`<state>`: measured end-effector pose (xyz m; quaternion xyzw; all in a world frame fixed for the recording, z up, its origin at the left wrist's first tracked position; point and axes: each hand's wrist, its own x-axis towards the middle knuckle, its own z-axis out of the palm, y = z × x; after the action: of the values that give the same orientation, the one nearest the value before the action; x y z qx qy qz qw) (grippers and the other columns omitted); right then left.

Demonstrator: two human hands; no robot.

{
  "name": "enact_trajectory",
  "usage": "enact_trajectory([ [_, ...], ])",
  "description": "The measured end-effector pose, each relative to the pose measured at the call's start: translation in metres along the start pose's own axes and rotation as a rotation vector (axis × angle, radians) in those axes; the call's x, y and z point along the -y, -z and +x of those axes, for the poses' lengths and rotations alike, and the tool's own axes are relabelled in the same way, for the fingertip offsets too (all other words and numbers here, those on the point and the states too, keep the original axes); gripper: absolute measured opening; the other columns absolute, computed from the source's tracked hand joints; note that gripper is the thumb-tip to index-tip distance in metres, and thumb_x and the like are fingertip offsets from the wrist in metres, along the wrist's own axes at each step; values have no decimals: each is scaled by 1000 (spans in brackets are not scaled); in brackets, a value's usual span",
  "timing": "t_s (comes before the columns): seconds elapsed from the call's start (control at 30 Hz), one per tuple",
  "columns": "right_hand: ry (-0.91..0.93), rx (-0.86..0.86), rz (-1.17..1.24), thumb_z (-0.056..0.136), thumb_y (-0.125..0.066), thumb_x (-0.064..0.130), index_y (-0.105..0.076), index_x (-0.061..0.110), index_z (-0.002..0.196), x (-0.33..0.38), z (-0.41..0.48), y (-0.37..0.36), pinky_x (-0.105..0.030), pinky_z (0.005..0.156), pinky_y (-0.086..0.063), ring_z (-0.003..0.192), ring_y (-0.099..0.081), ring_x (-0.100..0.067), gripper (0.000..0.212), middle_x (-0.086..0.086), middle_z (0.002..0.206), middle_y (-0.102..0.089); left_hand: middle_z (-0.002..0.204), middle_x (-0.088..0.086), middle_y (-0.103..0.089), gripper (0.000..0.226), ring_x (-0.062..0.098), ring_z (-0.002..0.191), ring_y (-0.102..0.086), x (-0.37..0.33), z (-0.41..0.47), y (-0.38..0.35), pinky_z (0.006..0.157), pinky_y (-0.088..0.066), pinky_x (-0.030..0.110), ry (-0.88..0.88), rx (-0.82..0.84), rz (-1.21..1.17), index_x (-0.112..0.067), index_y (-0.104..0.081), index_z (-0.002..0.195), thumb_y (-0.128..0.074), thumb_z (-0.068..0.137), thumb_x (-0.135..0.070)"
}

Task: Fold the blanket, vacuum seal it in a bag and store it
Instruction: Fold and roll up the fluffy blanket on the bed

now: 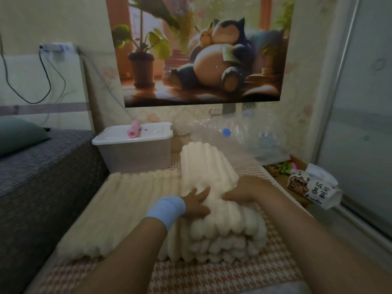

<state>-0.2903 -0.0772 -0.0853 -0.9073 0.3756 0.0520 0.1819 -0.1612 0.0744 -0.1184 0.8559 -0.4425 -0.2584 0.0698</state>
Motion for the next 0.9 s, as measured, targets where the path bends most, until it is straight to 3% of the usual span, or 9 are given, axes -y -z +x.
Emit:
enact_trajectory([
  [0.1,83,-92,-122,55,-62,68,-23,26,154,19,20,8,-53,112,-32,139,-36,-34,114,-10,157,-31,158,4,-19,71,26,143,-24,1,-2,25,112,-24,32,-30,-13,-66,-30,-19,152,-59,92,-35],
  [0.2,281,-108,-95,79,-61,50,-5,39,156,38,34,13,-54,119,-17,151,-5,-29,96,-3,166,1,135,7,-52,37,25,117,-52,6,18,55,93,-40,27,-13,-332,-185,-22,-55,124,-63,89,-29],
  [0.27,372,-61,-112,84,-63,50,-4,41,156,44,52,13,-54,121,-11,153,5,-22,94,1,166,9,139,11,-47,49,29,121,-49,10,38,64,97,-41,32,4,-489,-236,-23,-48,131,-65,87,-35],
  [0.37,452,-10,-147,81,-69,55,4,40,156,44,81,11,-51,123,-7,152,12,-19,105,3,165,14,159,14,-12,84,30,143,-23,7,62,65,111,-26,33,9,-344,-215,-27,-7,154,-61,89,-32],
  [0.53,365,75,-228,82,-64,64,8,35,156,28,118,6,-49,123,-1,152,13,-23,108,4,165,17,160,10,-10,78,28,132,-36,-2,99,52,93,-39,27,-51,-130,-293,-32,3,153,-50,96,-25],
  [0.63,318,117,-194,91,-56,58,3,33,158,21,133,-10,-43,121,-1,152,9,-27,93,-2,166,13,161,7,4,72,29,146,-13,-1,119,41,110,-23,30,8,-62,-222,-31,8,152,-40,99,-35],
  [0.7,336,97,-176,95,-53,53,1,29,158,24,138,-18,-36,120,0,152,8,-26,86,-7,166,11,161,8,2,73,30,147,-11,3,123,43,114,-17,33,39,-37,-180,-31,8,152,-40,98,-38],
  [0.77,346,97,-159,95,-52,54,1,30,158,27,139,-22,-34,120,2,152,10,-25,86,-6,165,12,160,11,-11,74,31,143,-23,5,119,53,112,-22,33,63,-31,-53,-24,1,154,-43,97,-39],
  [0.9,331,81,-98,89,-56,62,1,35,157,22,137,-27,-40,121,2,152,13,-25,93,-2,165,13,154,13,-31,48,26,140,-32,-3,94,72,111,-23,29,27,-164,177,-10,-38,146,-34,103,-30],
])
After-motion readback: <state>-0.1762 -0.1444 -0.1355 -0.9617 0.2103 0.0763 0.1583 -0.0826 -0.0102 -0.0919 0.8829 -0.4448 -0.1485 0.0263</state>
